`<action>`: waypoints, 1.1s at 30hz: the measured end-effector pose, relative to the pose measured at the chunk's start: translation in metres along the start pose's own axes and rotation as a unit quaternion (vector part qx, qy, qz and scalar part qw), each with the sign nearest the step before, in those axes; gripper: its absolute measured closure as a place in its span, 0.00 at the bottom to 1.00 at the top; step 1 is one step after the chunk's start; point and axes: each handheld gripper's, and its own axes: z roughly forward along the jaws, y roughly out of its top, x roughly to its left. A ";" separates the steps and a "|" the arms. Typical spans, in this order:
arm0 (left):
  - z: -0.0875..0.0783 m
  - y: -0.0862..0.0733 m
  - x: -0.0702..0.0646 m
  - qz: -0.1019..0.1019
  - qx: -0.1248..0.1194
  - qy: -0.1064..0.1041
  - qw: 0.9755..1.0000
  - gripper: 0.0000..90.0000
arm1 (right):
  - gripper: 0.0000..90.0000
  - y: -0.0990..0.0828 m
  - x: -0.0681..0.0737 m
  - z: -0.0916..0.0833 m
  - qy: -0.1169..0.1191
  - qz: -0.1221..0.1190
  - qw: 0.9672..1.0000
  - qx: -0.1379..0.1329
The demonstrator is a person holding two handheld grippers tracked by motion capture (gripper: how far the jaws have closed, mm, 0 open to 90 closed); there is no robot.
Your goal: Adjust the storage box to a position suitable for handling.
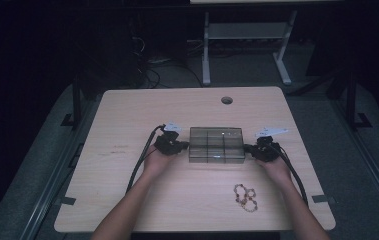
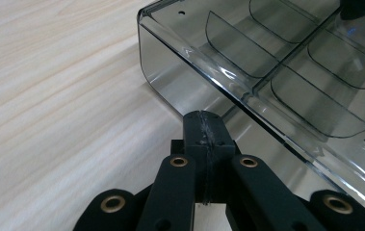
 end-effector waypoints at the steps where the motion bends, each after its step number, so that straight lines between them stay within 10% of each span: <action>1: -0.002 -0.001 0.001 0.001 0.000 0.001 1.000 1.00 | 1.00 0.000 0.000 0.000 0.000 0.000 1.000 0.000; 33: -0.051 -0.038 -0.001 -0.006 0.025 0.019 0.999 1.00 | 1.00 0.008 0.050 0.008 0.048 -0.046 0.997 0.038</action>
